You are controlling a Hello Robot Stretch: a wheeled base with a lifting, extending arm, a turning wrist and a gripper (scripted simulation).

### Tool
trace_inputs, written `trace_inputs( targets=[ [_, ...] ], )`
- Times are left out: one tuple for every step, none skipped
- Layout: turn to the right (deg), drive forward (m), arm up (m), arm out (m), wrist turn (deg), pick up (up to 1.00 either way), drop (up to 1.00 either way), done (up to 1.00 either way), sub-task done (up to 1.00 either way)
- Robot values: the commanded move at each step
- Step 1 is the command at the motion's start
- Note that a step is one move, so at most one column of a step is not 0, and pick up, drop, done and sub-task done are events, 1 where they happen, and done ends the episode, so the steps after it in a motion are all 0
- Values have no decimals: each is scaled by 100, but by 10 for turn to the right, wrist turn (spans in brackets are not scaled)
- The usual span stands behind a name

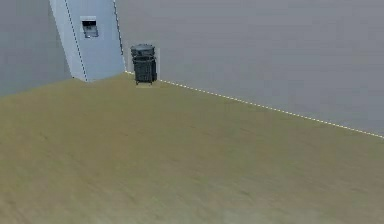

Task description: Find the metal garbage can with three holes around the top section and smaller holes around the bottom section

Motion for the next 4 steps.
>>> trace_inputs(
  targets=[
    [-150,0,0,0,0,0,0,0,0],
    [0,100,0,0,0,0,0,0,0],
    [0,100,0,0,0,0,0,0,0],
    [0,100,0,0,0,0,0,0,0]
  ],
)
